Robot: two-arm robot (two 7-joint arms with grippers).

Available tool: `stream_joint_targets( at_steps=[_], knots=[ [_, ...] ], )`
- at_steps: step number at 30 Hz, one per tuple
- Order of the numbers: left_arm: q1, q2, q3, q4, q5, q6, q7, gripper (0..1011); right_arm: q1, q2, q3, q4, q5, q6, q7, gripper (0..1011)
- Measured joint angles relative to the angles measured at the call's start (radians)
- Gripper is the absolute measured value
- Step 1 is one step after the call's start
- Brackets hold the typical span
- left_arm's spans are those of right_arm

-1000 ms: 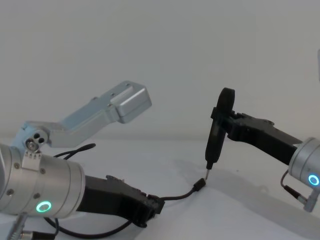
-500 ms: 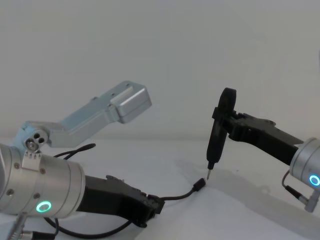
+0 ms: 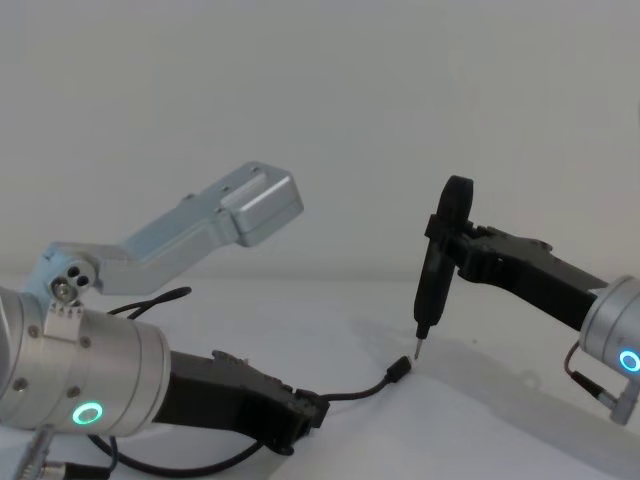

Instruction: Pick up the data cable with the one hand.

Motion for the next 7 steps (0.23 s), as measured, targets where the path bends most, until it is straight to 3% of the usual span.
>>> stream_joint_targets(
  at_steps=[7],
  knots=[
    [0.000, 0.000, 0.000, 0.000, 0.000, 0.000, 0.000, 50, 0.000, 0.000, 0.000, 0.000, 0.000, 0.000, 0.000, 275]
  ],
)
